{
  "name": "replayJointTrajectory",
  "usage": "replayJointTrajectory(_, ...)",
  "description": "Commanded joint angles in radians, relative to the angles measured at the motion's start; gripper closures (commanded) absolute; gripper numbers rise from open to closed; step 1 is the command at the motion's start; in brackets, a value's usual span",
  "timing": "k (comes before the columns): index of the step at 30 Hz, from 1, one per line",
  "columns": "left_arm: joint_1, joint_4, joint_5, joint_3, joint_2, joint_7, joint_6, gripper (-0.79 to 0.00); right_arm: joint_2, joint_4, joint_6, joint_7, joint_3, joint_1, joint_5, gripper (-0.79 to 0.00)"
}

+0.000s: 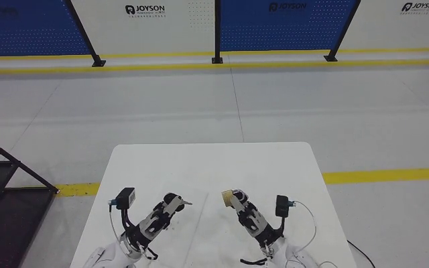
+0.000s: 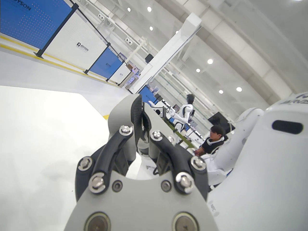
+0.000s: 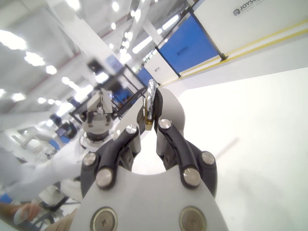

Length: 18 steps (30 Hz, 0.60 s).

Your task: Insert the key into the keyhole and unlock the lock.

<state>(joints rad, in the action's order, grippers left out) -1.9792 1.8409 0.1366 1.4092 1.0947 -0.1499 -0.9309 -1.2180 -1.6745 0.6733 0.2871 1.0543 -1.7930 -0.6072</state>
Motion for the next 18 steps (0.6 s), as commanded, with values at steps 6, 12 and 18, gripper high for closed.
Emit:
replayJointTrajectory(6, 0.025, -0.056, 0.016, -0.066, 0.022, 0.131, -0.081, 0.000, -0.030, 0.090, 0.135, 0.138, -0.090, 0.043, 0.087, 0.000)
replayJointTrajectory(12, 0.043, -0.079, 0.092, -0.119, 0.040, 0.224, -0.081, 0.000, -0.058, 0.135, 0.185, 0.296, -0.142, 0.063, -0.016, 0.000)
replayJointTrajectory(18, 0.057, -0.098, 0.153, -0.161, 0.050, 0.293, -0.081, 0.000, -0.062, 0.143, 0.198, 0.317, -0.150, 0.067, -0.038, 0.000)
